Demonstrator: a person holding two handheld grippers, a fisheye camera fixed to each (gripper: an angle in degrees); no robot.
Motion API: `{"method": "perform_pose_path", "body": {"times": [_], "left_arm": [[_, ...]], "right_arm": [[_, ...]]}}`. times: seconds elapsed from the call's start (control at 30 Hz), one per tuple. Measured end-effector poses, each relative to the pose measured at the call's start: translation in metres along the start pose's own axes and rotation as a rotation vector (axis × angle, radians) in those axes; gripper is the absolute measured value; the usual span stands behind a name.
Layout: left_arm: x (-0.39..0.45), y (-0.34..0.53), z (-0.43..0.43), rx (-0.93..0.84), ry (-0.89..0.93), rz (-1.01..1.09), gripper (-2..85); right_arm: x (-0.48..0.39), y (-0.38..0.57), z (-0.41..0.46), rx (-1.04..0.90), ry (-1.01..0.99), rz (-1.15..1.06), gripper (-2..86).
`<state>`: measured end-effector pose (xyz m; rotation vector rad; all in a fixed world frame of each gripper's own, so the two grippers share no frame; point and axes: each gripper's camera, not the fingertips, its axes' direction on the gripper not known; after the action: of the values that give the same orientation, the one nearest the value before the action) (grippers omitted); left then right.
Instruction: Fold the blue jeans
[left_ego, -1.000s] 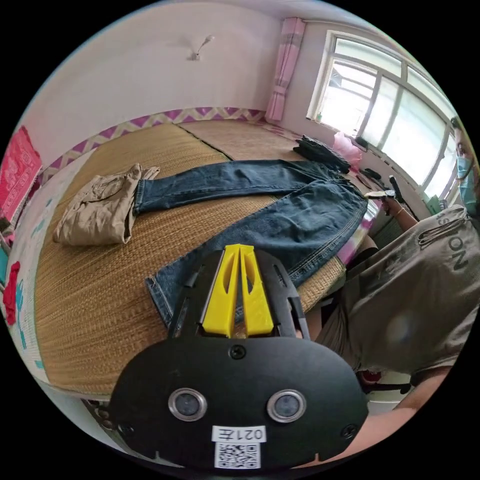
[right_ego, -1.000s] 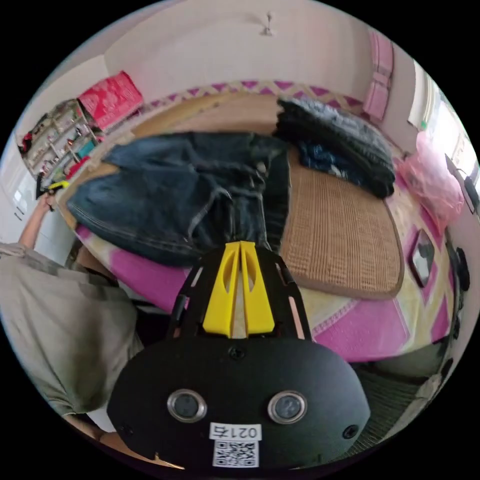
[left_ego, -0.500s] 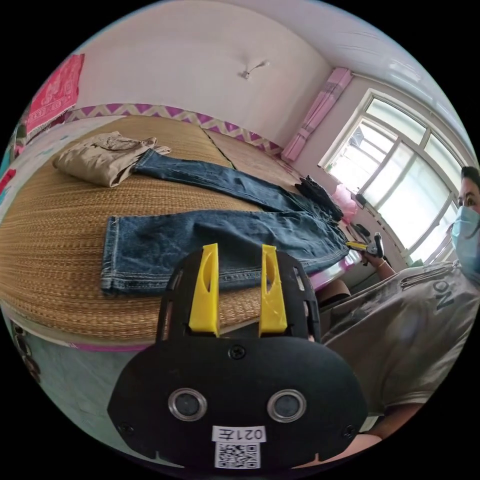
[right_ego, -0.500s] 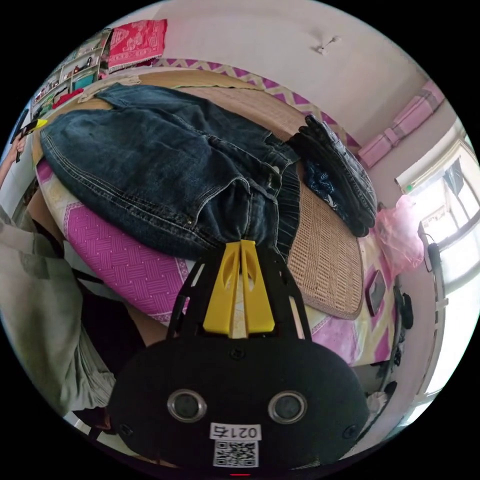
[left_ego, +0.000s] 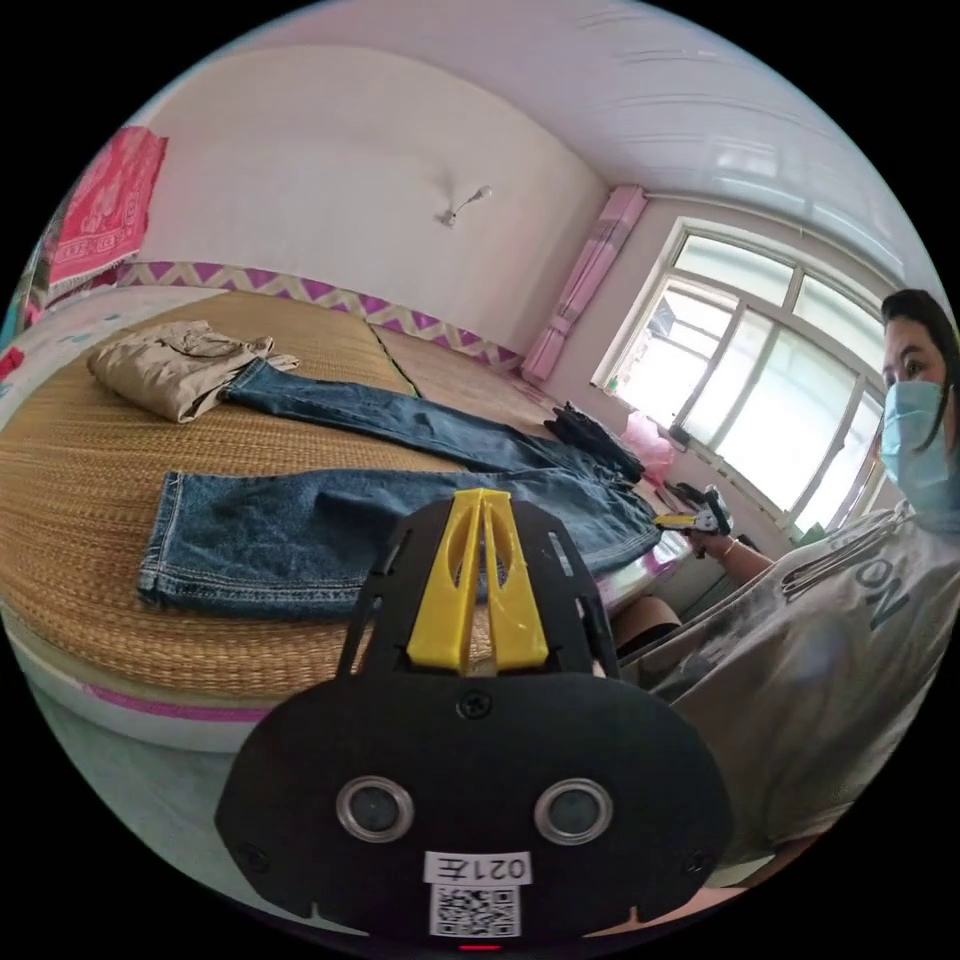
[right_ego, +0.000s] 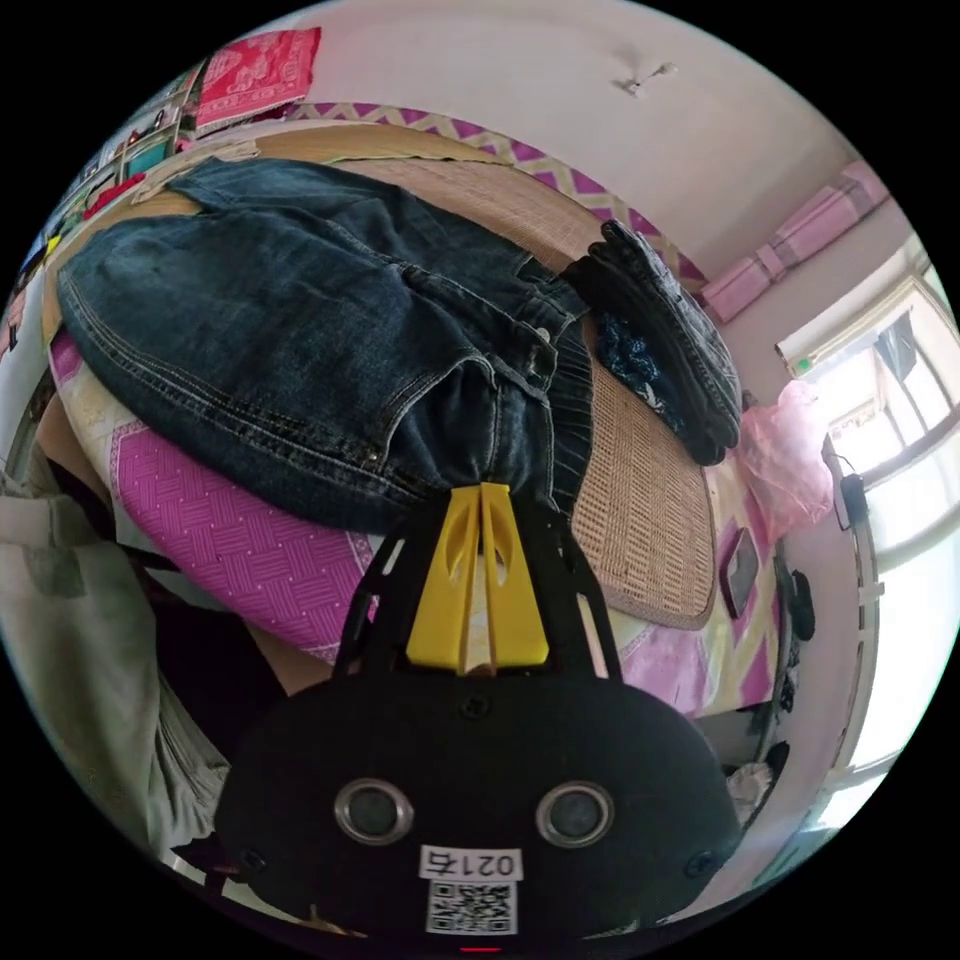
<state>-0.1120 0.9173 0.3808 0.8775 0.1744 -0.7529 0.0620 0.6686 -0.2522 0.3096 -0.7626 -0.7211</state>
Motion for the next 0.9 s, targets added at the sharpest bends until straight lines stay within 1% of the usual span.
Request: {"method": "perform_pose_path", "body": {"times": [0.07,0.13,0.17,0.23,0.27,0.33,0.4,0.43,0.5,0.6,0.7,0.9], "left_arm": [[0.001,0.008,-0.001,-0.016,-0.06,-0.008,0.4],[-0.007,0.016,-0.008,-0.037,-0.085,-0.055,4.7],[-0.017,0.024,-0.018,-0.033,-0.091,-0.104,6.2],[-0.031,0.038,-0.038,-0.007,-0.111,-0.173,7.5],[-0.041,0.05,-0.053,0.015,-0.146,-0.224,7.7],[-0.057,0.068,-0.072,0.041,-0.214,-0.32,7.8],[-0.081,0.092,-0.086,0.079,-0.251,-0.482,7.8],[-0.087,0.098,-0.087,0.087,-0.25,-0.524,7.9],[-0.109,0.119,-0.089,0.116,-0.267,-0.662,9.2],[-0.131,0.137,-0.087,0.139,-0.283,-0.784,11.8],[-0.144,0.145,-0.078,0.165,-0.234,-0.841,12.5],[-0.157,0.149,-0.036,0.107,-0.202,-0.877,11.5]], "right_arm": [[0.003,0.007,-0.005,0.01,-0.006,0.056,-0.7],[0.017,0.024,-0.027,0.122,-0.039,0.207,0.0],[0.021,0.03,-0.034,0.155,-0.054,0.246,0.6],[0.037,0.059,-0.051,0.236,-0.145,0.401,3.9],[0.04,0.067,-0.053,0.247,-0.17,0.44,4.9],[0.05,0.1,-0.05,0.259,-0.236,0.587,6.3],[0.053,0.125,-0.042,0.249,-0.238,0.69,7.0],[0.055,0.14,-0.036,0.243,-0.233,0.749,7.4],[0.056,0.158,-0.025,0.228,-0.221,0.825,7.7],[0.059,0.179,-0.006,0.208,-0.275,0.908,8.0],[0.059,0.195,0.014,0.19,-0.368,0.948,8.3],[0.062,0.226,0.053,0.189,-0.563,1.062,8.4]]}}
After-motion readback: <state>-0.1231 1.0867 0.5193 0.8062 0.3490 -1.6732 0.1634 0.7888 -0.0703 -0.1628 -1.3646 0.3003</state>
